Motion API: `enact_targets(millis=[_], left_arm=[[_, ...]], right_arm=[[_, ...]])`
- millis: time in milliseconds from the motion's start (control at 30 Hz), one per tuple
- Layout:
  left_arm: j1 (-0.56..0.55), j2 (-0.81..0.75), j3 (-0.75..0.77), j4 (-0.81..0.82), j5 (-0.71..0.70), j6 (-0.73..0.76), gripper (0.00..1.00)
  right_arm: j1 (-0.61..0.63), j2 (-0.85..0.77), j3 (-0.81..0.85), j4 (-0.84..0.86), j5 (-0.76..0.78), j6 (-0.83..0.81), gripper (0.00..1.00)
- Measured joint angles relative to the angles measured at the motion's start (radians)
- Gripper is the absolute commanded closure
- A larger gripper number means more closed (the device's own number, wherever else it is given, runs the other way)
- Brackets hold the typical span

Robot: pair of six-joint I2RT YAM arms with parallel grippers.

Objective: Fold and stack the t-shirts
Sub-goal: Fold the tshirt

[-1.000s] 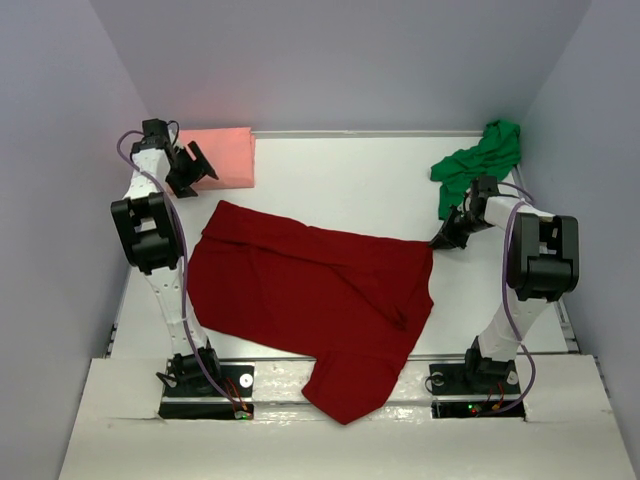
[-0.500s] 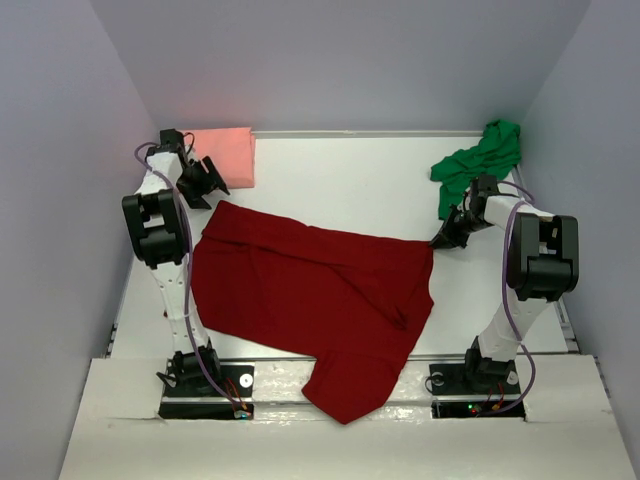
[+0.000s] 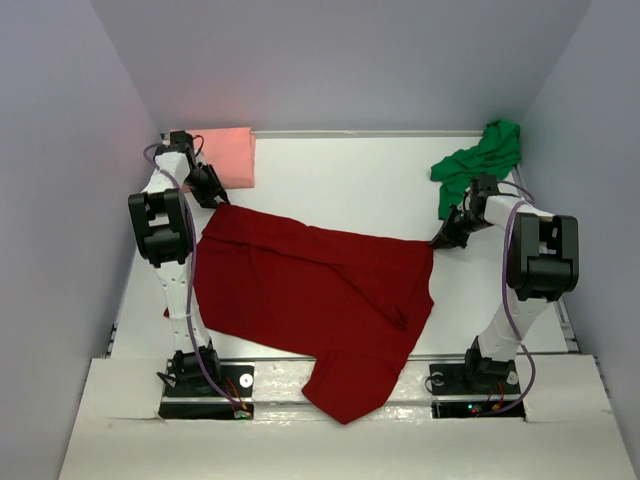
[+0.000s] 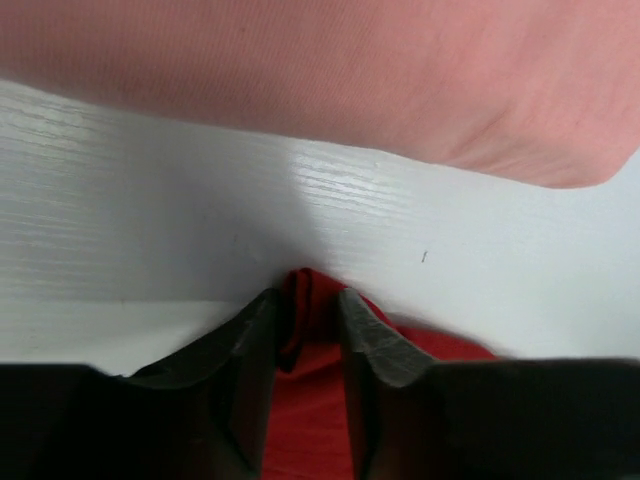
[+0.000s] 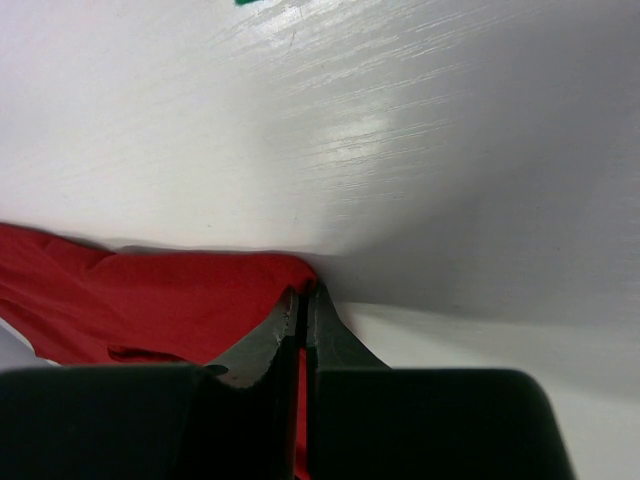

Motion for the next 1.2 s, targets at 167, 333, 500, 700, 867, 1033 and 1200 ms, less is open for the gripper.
enact_targets(millis=[167,333,500,700,867,1033,1200], left_arm=[[0.000,0.006,0.000,-0.019,-0.010,-0.001,0.93],[0.000,0.008,0.007,-0.029,-0.013,-0.006,1.00],[0.000,0.008,0.011,-0.035,-0.033,-0.010,1.00],[0.003,0.005,0.002,-0.027,-0.039,-0.030,1.00],[0.018,-0.030,-0.066,0.021,-0.029,-0.068,1.00],[0.035,-0.089,-0.167,0.078,-0.035,-0.104,1.00],[0.053,-0.178,-0.312,0.129,-0.053,-0.143,1.00]], right_arm=[[0.000,0.000,0.001,-0.003,0.001,0.000,1.00],[0.000,0.006,0.016,-0.019,0.007,-0.004,1.00],[0.000,0.029,0.053,-0.034,0.013,-0.004,1.00],[0.000,0.072,0.124,-0.051,0.019,-0.003,1.00],[0.000,0.113,0.203,-0.058,0.018,-0.004,1.00],[0.000,0.176,0.296,-0.072,0.017,-0.005,1.00],[0.000,0.262,0.415,-0.093,0.006,-0.006,1.00]])
